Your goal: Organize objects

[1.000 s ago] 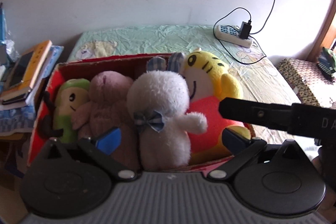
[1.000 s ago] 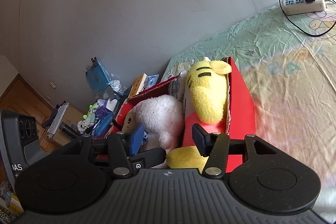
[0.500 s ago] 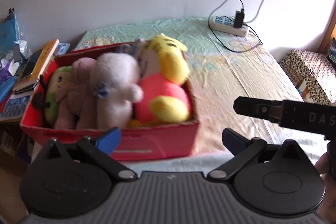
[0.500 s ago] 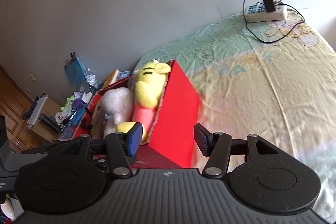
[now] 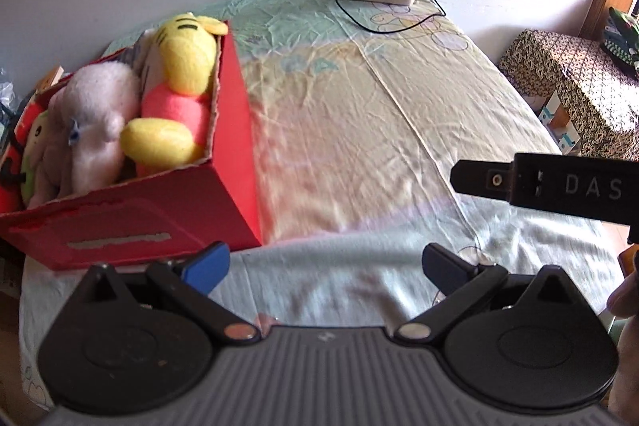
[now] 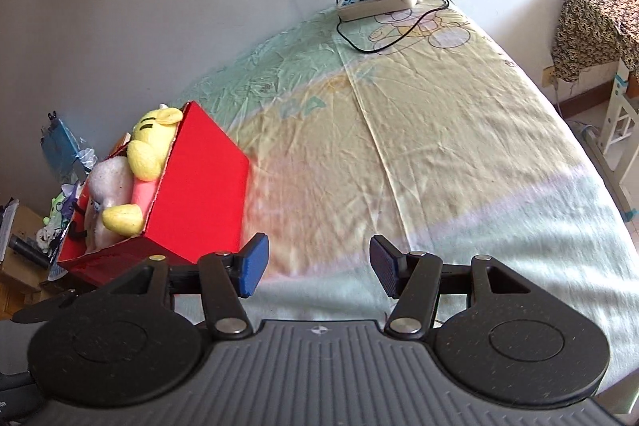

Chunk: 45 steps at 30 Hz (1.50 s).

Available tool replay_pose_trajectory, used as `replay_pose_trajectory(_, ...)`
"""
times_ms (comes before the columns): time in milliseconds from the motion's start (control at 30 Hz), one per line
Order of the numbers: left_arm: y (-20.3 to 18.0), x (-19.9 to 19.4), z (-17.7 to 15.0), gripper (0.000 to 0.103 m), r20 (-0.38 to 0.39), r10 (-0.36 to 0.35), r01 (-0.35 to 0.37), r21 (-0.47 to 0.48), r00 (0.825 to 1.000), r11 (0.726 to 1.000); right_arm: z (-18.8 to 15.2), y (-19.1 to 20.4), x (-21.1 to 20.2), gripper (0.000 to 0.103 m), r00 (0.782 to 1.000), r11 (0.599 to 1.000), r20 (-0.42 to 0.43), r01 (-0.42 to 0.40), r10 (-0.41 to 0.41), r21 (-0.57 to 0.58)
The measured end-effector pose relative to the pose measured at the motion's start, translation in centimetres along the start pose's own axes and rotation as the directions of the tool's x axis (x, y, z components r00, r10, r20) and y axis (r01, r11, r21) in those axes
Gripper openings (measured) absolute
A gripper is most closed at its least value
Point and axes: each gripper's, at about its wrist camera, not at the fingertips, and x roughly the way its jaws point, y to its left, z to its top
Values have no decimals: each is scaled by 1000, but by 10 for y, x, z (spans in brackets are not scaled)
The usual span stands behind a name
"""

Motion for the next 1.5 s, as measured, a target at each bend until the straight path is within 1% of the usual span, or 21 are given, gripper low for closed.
replay_pose_trajectory(133,-3,4,-1,102,-26,28,-27,10,999,1000,-2,-4,1,64,999,1000,-9,30,-30,7)
replay_pose_trajectory(333,1,6,-4,102,-49,56,-56,9,997,998,-3,1,7,64,999,1000,-28,16,-16,-4)
replay_pose_trajectory(500,18,4,-6,102,-52,92,-94,-24,994,995,-1,14,12,64,999,999,-33,9,-10,-36)
replay_pose_trajectory(600,33,-2,-2,102,-39,95,-96,-43,995,994,0,27,14,64,999,998,-31,8,-10,-59)
replay_pose_trajectory(700,51,-9,4,102,-8,112,-112,-47,994,993,4,45,12,64,1000,996,0,14,-14,-86)
replay_pose_trajectory(900,99,-21,12,102,33,136,-133,-89,990,987,9,90,16,65,999,993,32,5,-1,-117)
replay_pose_trajectory(1033,132,-24,17,102,43,150,-144,-117,988,983,10,122,22,66,999,990,48,2,4,-139)
replay_pose_trajectory(1100,148,-25,19,102,42,153,-147,-131,987,980,10,136,24,70,998,988,55,6,2,-152)
replay_pose_trajectory(1267,179,-27,21,102,41,165,-157,-141,986,977,13,167,34,70,998,986,62,13,-2,-168)
replay_pose_trajectory(1333,190,-29,23,102,46,166,-158,-142,985,977,14,178,37,71,998,985,62,23,-13,-169)
replay_pose_trajectory(1500,215,-29,29,102,55,161,-151,-147,985,977,12,200,44,74,996,981,77,60,-46,-183)
